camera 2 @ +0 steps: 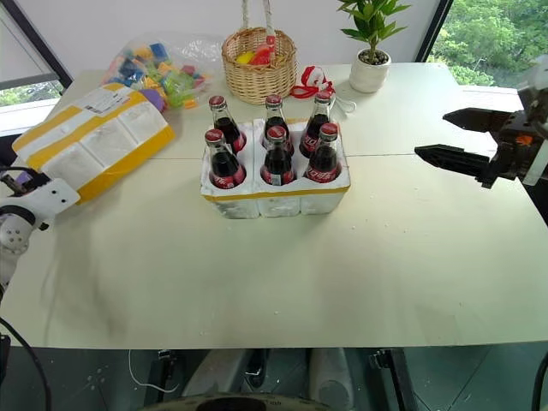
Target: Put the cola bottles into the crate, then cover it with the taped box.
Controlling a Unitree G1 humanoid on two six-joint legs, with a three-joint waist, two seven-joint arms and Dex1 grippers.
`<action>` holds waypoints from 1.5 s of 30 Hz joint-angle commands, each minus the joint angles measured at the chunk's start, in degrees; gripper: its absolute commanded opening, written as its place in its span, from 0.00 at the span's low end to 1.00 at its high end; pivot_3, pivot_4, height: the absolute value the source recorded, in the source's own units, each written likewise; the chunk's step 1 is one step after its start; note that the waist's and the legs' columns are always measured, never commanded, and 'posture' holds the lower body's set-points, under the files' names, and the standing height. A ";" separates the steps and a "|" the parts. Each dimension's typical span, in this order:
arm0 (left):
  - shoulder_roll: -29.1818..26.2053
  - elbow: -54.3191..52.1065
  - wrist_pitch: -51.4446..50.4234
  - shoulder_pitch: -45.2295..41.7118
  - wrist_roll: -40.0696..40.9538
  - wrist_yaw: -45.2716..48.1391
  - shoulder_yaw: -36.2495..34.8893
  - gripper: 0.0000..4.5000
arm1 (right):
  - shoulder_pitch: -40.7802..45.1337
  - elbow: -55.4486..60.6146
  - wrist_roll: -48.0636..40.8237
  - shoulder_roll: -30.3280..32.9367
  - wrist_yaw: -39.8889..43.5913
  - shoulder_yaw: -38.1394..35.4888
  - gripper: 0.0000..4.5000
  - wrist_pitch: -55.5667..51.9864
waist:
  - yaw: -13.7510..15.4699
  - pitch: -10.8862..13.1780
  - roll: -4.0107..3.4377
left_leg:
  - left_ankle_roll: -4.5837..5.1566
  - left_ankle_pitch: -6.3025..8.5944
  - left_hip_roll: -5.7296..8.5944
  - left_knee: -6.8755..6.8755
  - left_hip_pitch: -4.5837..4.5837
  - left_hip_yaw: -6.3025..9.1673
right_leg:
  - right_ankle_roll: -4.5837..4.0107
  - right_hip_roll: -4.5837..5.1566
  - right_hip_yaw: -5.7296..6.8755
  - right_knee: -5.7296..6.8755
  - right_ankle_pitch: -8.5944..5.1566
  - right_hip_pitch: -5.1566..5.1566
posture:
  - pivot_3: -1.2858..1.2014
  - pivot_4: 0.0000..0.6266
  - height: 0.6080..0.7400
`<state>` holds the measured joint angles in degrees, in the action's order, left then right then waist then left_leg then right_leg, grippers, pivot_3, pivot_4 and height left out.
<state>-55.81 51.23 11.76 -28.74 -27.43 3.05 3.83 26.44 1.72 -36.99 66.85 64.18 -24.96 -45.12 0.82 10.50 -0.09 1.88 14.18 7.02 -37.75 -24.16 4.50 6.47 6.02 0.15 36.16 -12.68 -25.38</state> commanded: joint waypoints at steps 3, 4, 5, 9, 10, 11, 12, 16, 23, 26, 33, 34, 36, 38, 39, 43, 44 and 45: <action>-3.20 -6.02 0.07 -2.38 1.83 1.90 -2.23 0.06 | -1.95 -2.71 3.57 1.54 -0.68 -1.69 1.00 4.57 | 0.00 -0.01 0.03 | 0.00 0.00 0.00 -0.02 -0.01 0.01 | 0.00 0.00 0.00 0.00 0.00 0.01 | 0.52 0.24 0.94; -3.67 -7.71 -0.14 -2.60 2.55 2.69 -2.95 0.06 | -2.42 -3.46 4.06 1.68 -0.33 -1.78 1.00 5.24 | -0.01 -0.01 0.03 | 0.01 0.00 0.01 -0.05 -0.04 0.01 | 0.00 0.00 0.00 0.01 0.00 0.00 | 0.52 0.24 0.94; -4.42 -9.79 -0.27 -2.99 3.26 3.76 -3.71 0.06 | -2.80 -4.14 4.32 1.75 -0.12 -1.98 1.00 5.56 | -0.02 -0.01 0.03 | 0.01 0.00 0.01 -0.07 -0.06 0.01 | 0.00 0.00 0.00 0.00 0.00 -0.01 | 0.52 0.24 0.94; -7.13 -19.64 -1.66 -6.41 7.05 9.02 -7.37 0.06 | -4.12 -5.76 4.86 1.71 0.37 -2.63 1.00 6.20 | 0.00 0.01 0.06 | 0.02 0.00 0.00 -0.12 -0.13 0.02 | 0.00 -0.01 0.01 0.03 0.00 -0.05 | 0.52 0.24 0.94; -7.52 -21.45 -2.39 -7.55 7.57 9.97 -7.96 0.06 | -4.34 -5.91 4.98 1.60 0.31 -2.65 1.00 6.35 | -0.04 0.01 0.06 | 0.01 0.00 0.00 -0.17 -0.18 0.05 | 0.00 -0.02 0.03 0.03 0.00 -0.06 | 0.52 0.24 0.94; -7.77 -22.90 -3.02 -8.63 8.08 10.93 -8.38 0.06 | -4.48 -6.03 5.05 1.49 0.21 -2.66 1.00 6.46 | -0.10 0.01 0.06 | 0.02 0.00 0.00 -0.18 -0.19 0.04 | 0.00 -0.01 0.03 0.03 0.00 -0.06 | 0.52 0.24 0.94; -7.89 -24.38 -3.92 -10.23 8.73 12.23 -8.70 0.06 | -4.67 -6.14 5.17 1.32 0.08 -2.61 1.00 6.70 | -0.12 0.01 0.05 | 0.02 0.00 0.01 -0.19 -0.19 0.04 | 0.00 -0.01 0.03 0.03 0.00 -0.06 | 0.52 0.24 0.94; -5.98 -33.41 -7.95 -17.07 12.52 20.46 -7.50 0.06 | -5.11 -6.70 5.67 0.73 -0.63 -2.40 1.00 7.49 | -0.12 -0.01 0.02 | 0.03 -0.01 0.01 -0.20 -0.17 0.01 | 0.01 -0.05 0.03 0.04 0.00 -0.05 | 0.52 0.24 0.94; -1.21 -54.53 -15.41 -18.77 18.13 35.48 -2.25 0.06 | -4.31 -7.26 5.93 -0.16 -2.35 -1.44 1.00 7.71 | -0.63 -0.01 0.01 | -0.10 -0.11 -0.01 -0.27 -0.16 -0.01 | 0.01 -0.12 0.02 0.05 0.01 -0.03 | 0.52 0.24 0.94; -0.80 -61.41 -19.25 -16.74 18.91 39.78 -1.43 0.06 | -4.79 -7.18 6.06 -0.58 -2.86 -1.63 1.00 7.76 | -0.44 -0.01 0.01 | -0.09 -0.11 -0.02 -0.30 -0.18 -0.02 | 0.02 -0.11 0.01 0.04 0.01 -0.01 | 0.52 0.24 0.94; -0.77 -71.82 -29.45 -15.91 21.00 46.72 -0.53 0.06 | -5.20 -7.71 6.33 -1.41 -4.22 -1.90 1.00 8.15 | -0.20 0.00 0.01 | -0.01 -0.07 -0.02 -0.32 -0.15 -0.02 | 0.01 -0.14 0.01 0.06 0.01 0.02 | 0.52 0.24 0.94; -1.78 -72.22 -28.73 -15.11 19.21 47.05 0.08 0.06 | -4.63 -7.94 6.09 -1.63 -4.49 -1.97 1.00 8.08 | -0.20 0.00 0.01 | -0.01 -0.07 -0.02 -0.32 -0.14 -0.02 | 0.01 -0.14 0.01 0.06 0.01 0.03 | 0.52 0.24 0.94; -2.79 -72.88 -27.90 -13.87 17.18 47.47 0.80 0.06 | -3.90 -8.24 5.83 -1.88 -4.81 -2.06 1.00 8.06 | -0.22 -0.01 0.00 | -0.07 -0.11 -0.02 -0.32 -0.13 -0.03 | 0.01 -0.14 0.01 0.06 0.01 0.03 | 0.52 0.24 0.94; -2.74 -73.05 -27.04 -12.72 15.48 46.79 1.44 0.06 | -3.47 -8.20 5.69 -2.19 -5.15 -1.93 1.00 8.00 | -0.18 -0.01 0.00 | -0.07 -0.11 -0.02 -0.31 -0.11 -0.02 | 0.01 -0.14 0.01 0.05 0.01 0.05 | 0.52 0.24 0.94; -2.85 -72.80 -25.99 -12.29 14.15 46.27 1.96 0.06 | -3.37 -8.16 5.70 -2.32 -5.24 -1.84 1.00 8.03 | -0.17 -0.01 0.00 | -0.06 -0.10 -0.02 -0.31 -0.11 -0.02 | 0.01 -0.14 0.01 0.05 0.01 0.05 | 0.52 0.24 0.94; -2.15 -70.75 -20.23 -10.60 9.11 43.51 4.21 0.06 | -2.92 -8.03 5.73 -2.91 -5.55 -1.66 1.00 8.26 | -0.03 0.00 0.01 | -0.04 -0.09 -0.01 -0.32 -0.11 -0.02 | 0.01 -0.13 0.01 0.05 0.01 0.06 | 0.52 0.24 0.94; -1.55 -70.37 -19.10 -10.03 8.26 42.84 4.81 0.06 | -2.72 -8.13 5.72 -3.06 -5.64 -1.70 1.00 8.35 | -0.07 -0.01 0.00 | -0.04 -0.09 -0.01 -0.32 -0.11 -0.02 | 0.01 -0.13 0.01 0.04 0.01 0.06 | 0.52 0.24 0.94; -1.09 -70.12 -18.37 -9.59 7.81 42.48 5.01 0.06 | -2.62 -8.12 5.71 -3.19 -5.73 -1.73 1.00 8.37 | -0.09 -0.02 -0.01 | -0.04 -0.09 -0.01 -0.32 -0.11 -0.02 | 0.01 -0.13 0.01 0.03 0.01 0.07 | 0.52 0.24 0.94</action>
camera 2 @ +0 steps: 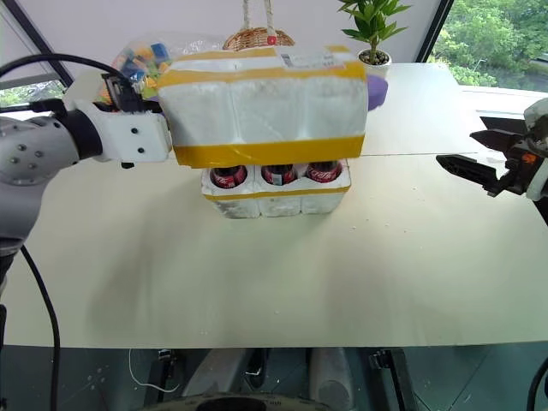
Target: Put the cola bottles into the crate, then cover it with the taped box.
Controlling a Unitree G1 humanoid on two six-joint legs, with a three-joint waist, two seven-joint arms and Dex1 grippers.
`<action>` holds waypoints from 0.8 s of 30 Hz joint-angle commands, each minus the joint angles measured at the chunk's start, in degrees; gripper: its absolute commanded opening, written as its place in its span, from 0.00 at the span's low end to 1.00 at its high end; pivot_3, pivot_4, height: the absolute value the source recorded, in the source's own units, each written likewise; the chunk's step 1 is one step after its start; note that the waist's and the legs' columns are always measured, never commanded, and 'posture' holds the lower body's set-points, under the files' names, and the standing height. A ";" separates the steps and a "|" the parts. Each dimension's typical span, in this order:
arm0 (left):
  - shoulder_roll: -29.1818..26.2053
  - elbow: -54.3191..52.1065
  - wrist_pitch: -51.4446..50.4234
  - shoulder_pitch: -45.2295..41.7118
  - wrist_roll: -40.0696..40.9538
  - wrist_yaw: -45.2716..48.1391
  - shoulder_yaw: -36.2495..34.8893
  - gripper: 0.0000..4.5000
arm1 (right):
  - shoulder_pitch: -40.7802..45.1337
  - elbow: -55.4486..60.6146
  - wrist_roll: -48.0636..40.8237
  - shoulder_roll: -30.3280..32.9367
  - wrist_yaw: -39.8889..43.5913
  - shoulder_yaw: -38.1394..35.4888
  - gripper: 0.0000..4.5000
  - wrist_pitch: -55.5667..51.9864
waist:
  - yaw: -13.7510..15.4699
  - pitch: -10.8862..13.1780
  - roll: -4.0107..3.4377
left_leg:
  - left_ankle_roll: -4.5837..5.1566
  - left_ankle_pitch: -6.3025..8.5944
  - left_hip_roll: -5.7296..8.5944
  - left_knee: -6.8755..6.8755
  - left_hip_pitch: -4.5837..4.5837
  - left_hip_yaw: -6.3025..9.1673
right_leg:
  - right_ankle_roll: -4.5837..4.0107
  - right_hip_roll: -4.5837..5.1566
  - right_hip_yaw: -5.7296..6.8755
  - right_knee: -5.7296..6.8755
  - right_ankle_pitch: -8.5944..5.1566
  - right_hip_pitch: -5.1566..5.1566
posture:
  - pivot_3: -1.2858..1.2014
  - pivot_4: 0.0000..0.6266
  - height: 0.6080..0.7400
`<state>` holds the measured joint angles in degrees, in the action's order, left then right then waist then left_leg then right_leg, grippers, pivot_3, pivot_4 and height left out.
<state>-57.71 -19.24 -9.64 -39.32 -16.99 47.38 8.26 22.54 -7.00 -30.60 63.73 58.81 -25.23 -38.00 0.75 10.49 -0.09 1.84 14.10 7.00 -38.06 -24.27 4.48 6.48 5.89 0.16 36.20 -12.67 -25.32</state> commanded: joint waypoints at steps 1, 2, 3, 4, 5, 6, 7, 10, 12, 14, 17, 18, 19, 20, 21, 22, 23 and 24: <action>1.11 0.70 4.16 1.67 -3.66 -2.43 0.86 0.06 | 1.41 0.51 -0.73 -0.20 -0.49 -1.52 1.00 1.23 | -0.02 0.00 -0.01 | 0.00 0.00 0.00 0.01 0.00 0.00 | 0.00 0.00 0.00 0.00 0.00 0.00 | 0.52 0.24 0.94; 1.39 0.96 4.65 2.42 -4.22 -2.76 0.79 0.17 | 1.42 0.59 -0.81 -0.33 -0.61 -1.61 1.00 1.14 | -0.02 0.00 -0.01 | 0.00 0.00 0.00 0.01 0.00 0.00 | 0.00 0.00 0.00 0.00 0.00 0.00 | 0.52 0.24 0.94; 1.59 1.15 5.12 3.19 -4.48 -2.79 0.70 0.29 | 1.34 0.71 -0.85 -0.43 -0.64 -1.66 1.00 1.12 | -0.03 0.00 -0.01 | 0.00 0.00 0.00 0.01 0.00 0.00 | 0.00 0.00 0.00 0.00 0.00 0.00 | 0.52 0.24 0.94; 1.74 1.24 5.37 3.89 -4.64 -2.87 0.44 0.38 | 1.19 0.88 -0.88 -0.51 -0.67 -1.71 1.00 1.09 | -0.03 0.00 -0.01 | 0.00 0.00 0.00 0.01 0.00 0.00 | 0.00 0.00 -0.01 0.00 0.00 0.00 | 0.52 0.24 0.94; 1.89 1.28 5.52 4.30 -4.68 -2.84 0.16 0.50 | 1.07 1.02 -0.89 -0.56 -0.68 -1.74 1.00 1.08 | -0.03 0.00 -0.01 | 0.01 0.01 0.00 0.01 0.00 0.00 | 0.00 0.00 -0.01 0.00 0.00 -0.01 | 0.52 0.24 0.94; 1.52 1.57 6.30 5.08 -4.97 -2.83 -0.09 0.62 | 0.81 1.26 -0.92 -0.58 -0.61 -1.79 1.00 1.03 | -0.03 0.00 -0.01 | 0.01 0.01 0.00 0.01 0.00 0.00 | 0.00 0.00 -0.01 0.00 0.00 -0.01 | 0.52 0.24 0.94; 0.90 1.99 7.31 6.13 -5.19 -2.80 -0.43 0.73 | 0.49 1.50 -0.87 -0.56 -0.46 -1.79 1.00 1.07 | -0.03 0.00 -0.01 | 0.02 0.01 0.00 0.01 0.00 0.00 | 0.00 0.00 -0.01 0.00 0.00 -0.01 | 0.52 0.24 0.94; -1.36 2.88 10.46 9.78 -4.87 -2.46 -2.12 0.84 | -0.29 2.07 -0.95 -0.38 -0.14 -2.15 1.00 0.93 | -0.07 -0.01 -0.02 | 0.04 0.02 -0.01 0.01 0.00 0.00 | 0.00 0.01 -0.01 0.00 0.00 -0.01 | 0.52 0.24 0.94; -2.65 3.18 11.74 12.16 -3.45 -2.06 -4.03 0.84 | -0.93 2.23 -0.86 -0.12 0.06 -2.41 1.00 0.93 | -0.06 0.00 -0.02 | 0.05 0.03 -0.01 0.02 0.00 0.00 | 0.00 0.01 -0.01 0.00 0.00 -0.02 | 0.52 0.24 0.94; -4.12 3.74 12.99 15.28 1.36 0.64 -7.32 0.84 | -1.43 2.30 -0.82 0.11 0.21 -2.66 1.00 0.92 | -0.08 0.00 -0.03 | 0.10 0.06 -0.01 0.02 0.00 0.01 | 0.00 0.01 -0.01 0.00 0.00 -0.02 | 0.52 0.24 0.94; -7.28 5.64 15.76 20.19 8.58 6.23 -12.30 0.84 | -1.82 2.48 -0.98 0.25 0.40 -2.99 1.00 0.71 | -0.22 -0.02 -0.06 | 0.10 0.07 -0.02 0.03 0.02 0.01 | -0.01 0.02 -0.01 0.00 0.00 -0.03 | 0.52 0.24 0.94; -8.23 6.50 16.38 22.29 11.88 8.93 -14.13 0.84 | -1.77 2.43 -0.93 0.22 0.44 -2.81 1.00 0.75 | -0.23 -0.04 -0.10 | 0.10 0.07 -0.03 0.04 0.02 0.01 | -0.01 0.01 -0.01 0.00 0.00 -0.04 | 0.52 0.24 0.94; -9.01 7.47 17.56 23.77 14.18 10.76 -15.41 0.84 | -1.78 2.41 -0.89 0.21 0.51 -2.66 1.00 0.80 | -0.25 -0.04 -0.15 | 0.10 0.07 -0.03 0.05 0.03 0.01 | -0.01 0.01 -0.01 0.00 0.00 -0.03 | 0.52 0.24 0.94; -8.96 8.71 17.46 24.52 16.91 12.30 -16.55 0.84 | -1.67 2.33 -0.82 0.13 0.52 -2.42 1.00 0.84 | -0.23 -0.04 -0.18 | 0.11 0.07 -0.03 0.06 0.04 0.00 | -0.01 0.02 -0.01 0.00 -0.01 -0.03 | 0.52 0.24 0.94; -8.50 9.48 15.50 24.96 19.93 13.52 -17.71 0.84 | -1.66 2.34 -0.81 0.06 0.52 -2.29 1.00 0.84 | -0.21 -0.04 -0.18 | 0.11 0.08 -0.03 0.07 0.04 0.00 | -0.01 0.02 -0.01 0.00 -0.01 -0.03 | 0.52 0.24 0.94; -7.96 10.04 13.17 25.10 22.89 14.66 -18.66 0.84 | -1.60 2.31 -0.79 -0.03 0.50 -2.13 1.00 0.84 | -0.07 -0.04 -0.18 | 0.11 0.08 -0.03 0.07 0.05 0.01 | -0.02 0.02 -0.01 0.00 -0.01 -0.03 | 0.52 0.24 0.94; -7.62 10.24 9.62 25.34 27.22 16.62 -19.98 0.84 | -1.58 2.37 -0.79 -0.13 0.49 -1.95 1.00 0.81 | 0.06 -0.04 -0.18 | 0.11 0.08 -0.04 0.06 0.05 0.02 | -0.02 0.02 -0.01 0.00 -0.01 -0.01 | 0.52 0.24 0.94; -7.59 10.17 3.71 25.49 32.42 18.71 -21.55 0.84 | -1.49 2.38 -0.80 -0.26 0.52 -1.67 1.00 0.76 | 0.11 -0.04 -0.18 | 0.11 0.08 -0.03 0.05 0.05 0.03 | -0.02 0.02 0.00 -0.01 -0.01 0.01 | 0.52 0.24 0.94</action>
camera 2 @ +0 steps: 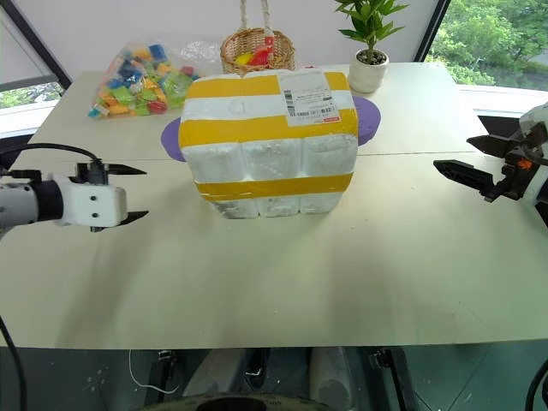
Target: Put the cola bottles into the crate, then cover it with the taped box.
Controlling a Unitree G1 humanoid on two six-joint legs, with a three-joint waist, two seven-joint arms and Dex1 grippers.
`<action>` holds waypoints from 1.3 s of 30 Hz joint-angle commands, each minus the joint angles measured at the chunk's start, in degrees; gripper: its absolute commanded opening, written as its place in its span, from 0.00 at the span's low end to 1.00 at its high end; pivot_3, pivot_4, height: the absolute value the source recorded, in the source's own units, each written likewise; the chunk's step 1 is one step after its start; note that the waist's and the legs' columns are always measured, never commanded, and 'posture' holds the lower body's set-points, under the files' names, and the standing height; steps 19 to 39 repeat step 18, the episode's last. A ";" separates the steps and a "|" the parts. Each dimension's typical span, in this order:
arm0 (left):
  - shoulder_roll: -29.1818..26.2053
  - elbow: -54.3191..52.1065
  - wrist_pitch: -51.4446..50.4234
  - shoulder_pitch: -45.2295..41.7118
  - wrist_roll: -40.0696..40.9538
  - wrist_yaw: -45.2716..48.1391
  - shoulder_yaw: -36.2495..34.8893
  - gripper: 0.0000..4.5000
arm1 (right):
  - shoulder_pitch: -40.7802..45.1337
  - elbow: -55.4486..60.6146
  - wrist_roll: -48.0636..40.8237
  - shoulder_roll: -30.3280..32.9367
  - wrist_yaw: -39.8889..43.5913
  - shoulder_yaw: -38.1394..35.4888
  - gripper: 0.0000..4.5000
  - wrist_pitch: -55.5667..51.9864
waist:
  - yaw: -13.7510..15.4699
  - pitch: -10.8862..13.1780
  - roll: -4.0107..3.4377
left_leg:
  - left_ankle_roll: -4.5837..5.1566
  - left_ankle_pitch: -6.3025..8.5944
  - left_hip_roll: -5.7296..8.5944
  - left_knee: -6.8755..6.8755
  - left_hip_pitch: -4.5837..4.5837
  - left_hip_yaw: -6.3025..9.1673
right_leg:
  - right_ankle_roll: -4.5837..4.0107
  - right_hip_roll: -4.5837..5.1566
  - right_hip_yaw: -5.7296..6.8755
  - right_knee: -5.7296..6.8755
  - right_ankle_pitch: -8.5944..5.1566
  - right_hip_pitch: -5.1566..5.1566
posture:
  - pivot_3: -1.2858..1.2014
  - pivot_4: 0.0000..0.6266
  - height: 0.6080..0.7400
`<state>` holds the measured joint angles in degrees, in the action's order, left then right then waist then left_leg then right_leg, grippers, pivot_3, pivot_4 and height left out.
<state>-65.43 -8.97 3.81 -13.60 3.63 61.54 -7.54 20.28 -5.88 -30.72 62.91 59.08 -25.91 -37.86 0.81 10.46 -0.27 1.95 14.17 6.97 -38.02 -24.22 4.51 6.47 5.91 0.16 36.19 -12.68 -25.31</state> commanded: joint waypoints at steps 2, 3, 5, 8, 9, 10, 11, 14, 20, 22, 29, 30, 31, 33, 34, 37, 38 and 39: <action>-0.61 0.05 -21.14 0.21 21.38 8.82 -8.91 0.84 | 0.83 1.35 -0.68 0.45 0.41 -0.48 1.00 0.55 | -0.13 0.00 0.00 | 0.04 0.02 0.00 -0.02 0.00 0.00 | 0.00 -0.01 0.01 0.00 0.00 0.01 | 0.52 0.24 0.94; -0.52 0.43 -26.32 -0.49 26.47 10.35 -10.69 0.84 | 0.86 1.36 -0.68 0.47 0.60 -0.19 1.00 0.49 | -0.26 0.00 0.00 | 0.04 0.02 0.00 -0.02 0.00 -0.01 | 0.00 -0.01 0.00 0.00 0.00 0.01 | 0.52 0.24 0.94; -1.00 3.81 -40.77 -5.10 37.82 11.20 -13.87 0.84 | 0.35 1.73 -0.53 0.68 1.56 0.47 1.00 0.76 | -0.36 0.00 0.00 | 0.05 0.02 0.00 -0.02 0.00 -0.01 | 0.01 -0.04 0.00 0.01 0.00 -0.02 | 0.52 0.24 0.94; -2.35 12.45 -48.92 -14.07 42.32 10.61 -15.27 0.84 | 0.15 3.07 -1.67 1.25 3.86 0.99 1.00 0.04 | -0.29 0.01 0.02 | 0.01 -0.01 -0.02 -0.04 0.05 0.02 | 0.01 -0.14 0.07 0.11 -0.01 0.00 | 0.52 0.24 0.94; -3.36 14.14 -51.00 -15.71 43.15 11.56 -15.34 0.84 | 0.06 3.82 -2.41 1.49 4.98 0.88 1.00 -0.37 | -0.44 0.01 0.02 | -0.01 -0.02 -0.02 -0.05 0.05 0.02 | 0.01 -0.18 0.07 0.12 -0.01 0.00 | 0.52 0.24 0.94; -4.58 14.96 -52.21 -16.21 43.79 13.54 -15.44 0.84 | -0.54 5.47 -3.74 1.82 6.89 0.38 1.00 -0.77 | -0.58 0.00 0.00 | -0.01 -0.02 -0.02 -0.06 0.06 0.00 | 0.01 -0.18 0.06 0.13 -0.01 0.00 | 0.52 0.24 0.94; -5.77 15.65 -52.35 -16.19 43.47 15.47 -14.90 0.84 | -1.03 7.16 -5.00 2.07 8.53 -0.02 1.00 -1.16 | -0.77 0.00 -0.01 | 0.00 -0.01 -0.01 -0.04 0.08 -0.03 | 0.02 -0.15 0.04 0.13 -0.01 0.00 | 0.52 0.24 0.94; -7.77 17.96 -49.14 -15.61 39.37 18.85 -11.51 0.84 | -0.64 9.56 -5.70 1.90 8.67 0.46 1.00 -1.05 | -1.46 -0.02 -0.05 | 0.00 -0.01 -0.01 0.02 0.12 -0.06 | 0.01 -0.06 0.02 0.12 -0.01 0.01 | 0.52 0.24 0.94; -7.31 20.28 -47.02 -17.34 36.76 19.90 -9.21 0.84 | -0.55 12.23 -7.21 0.63 6.48 -1.17 1.00 -2.16 | -1.46 -0.01 -0.03 | -0.03 -0.01 -0.02 0.03 0.15 -0.04 | 0.00 -0.03 -0.04 0.11 -0.01 0.04 | 0.52 0.24 0.94; -7.31 20.28 -47.02 -17.34 36.76 19.90 -9.21 0.84 | -0.55 12.23 -7.21 0.63 6.48 -1.17 1.00 -2.16 | -1.46 -0.01 -0.03 | -0.03 -0.01 -0.02 0.03 0.15 -0.04 | 0.00 -0.03 -0.04 0.11 -0.01 0.04 | 0.52 0.24 0.94; -7.31 20.28 -47.02 -17.34 36.76 19.90 -9.21 0.84 | -0.55 12.23 -7.21 0.63 6.48 -1.17 1.00 -2.16 | -1.46 -0.01 -0.03 | -0.03 -0.01 -0.02 0.03 0.15 -0.04 | 0.00 -0.03 -0.04 0.11 -0.01 0.04 | 0.52 0.24 0.94; -7.31 20.28 -47.02 -17.34 36.76 19.90 -9.21 0.84 | -0.55 12.23 -7.21 0.63 6.48 -1.17 1.00 -2.16 | -1.46 -0.01 -0.03 | -0.03 -0.01 -0.02 0.03 0.15 -0.04 | 0.00 -0.03 -0.04 0.11 -0.01 0.04 | 0.52 0.24 0.94; -7.31 20.28 -47.02 -17.34 36.76 19.90 -9.21 0.84 | -0.55 12.23 -7.21 0.63 6.48 -1.17 1.00 -2.16 | -1.46 -0.01 -0.03 | -0.03 -0.01 -0.02 0.03 0.15 -0.04 | 0.00 -0.03 -0.04 0.11 -0.01 0.04 | 0.52 0.24 0.94; -7.31 20.28 -47.02 -17.34 36.76 19.90 -9.21 0.84 | -0.55 12.23 -7.21 0.63 6.48 -1.17 1.00 -2.16 | -1.46 -0.01 -0.03 | -0.03 -0.01 -0.02 0.03 0.15 -0.04 | 0.00 -0.03 -0.04 0.11 -0.01 0.04 | 0.52 0.24 0.94; -7.31 20.28 -47.02 -17.34 36.76 19.90 -9.21 0.84 | -0.55 12.23 -7.21 0.63 6.48 -1.17 1.00 -2.16 | -1.46 -0.01 -0.03 | -0.03 -0.01 -0.02 0.03 0.15 -0.04 | 0.00 -0.03 -0.04 0.11 -0.01 0.04 | 0.52 0.24 0.94; -7.31 20.28 -47.02 -17.34 36.76 19.90 -9.21 0.84 | -0.55 12.23 -7.21 0.63 6.48 -1.17 1.00 -2.16 | -1.46 -0.01 -0.03 | -0.03 -0.01 -0.02 0.03 0.15 -0.04 | 0.00 -0.03 -0.04 0.11 -0.01 0.04 | 0.52 0.24 0.94; -7.31 20.28 -47.02 -17.34 36.76 19.90 -9.21 0.84 | -0.55 12.23 -7.21 0.63 6.48 -1.17 1.00 -2.16 | -1.46 -0.01 -0.03 | -0.03 -0.01 -0.02 0.03 0.15 -0.04 | 0.00 -0.03 -0.04 0.11 -0.01 0.04 | 0.52 0.24 0.94; -7.31 20.28 -47.02 -17.34 36.76 19.90 -9.21 0.84 | -0.55 12.23 -7.21 0.63 6.48 -1.17 1.00 -2.16 | -1.46 -0.01 -0.03 | -0.03 -0.01 -0.02 0.03 0.15 -0.04 | 0.00 -0.03 -0.04 0.11 -0.01 0.04 | 0.52 0.24 0.94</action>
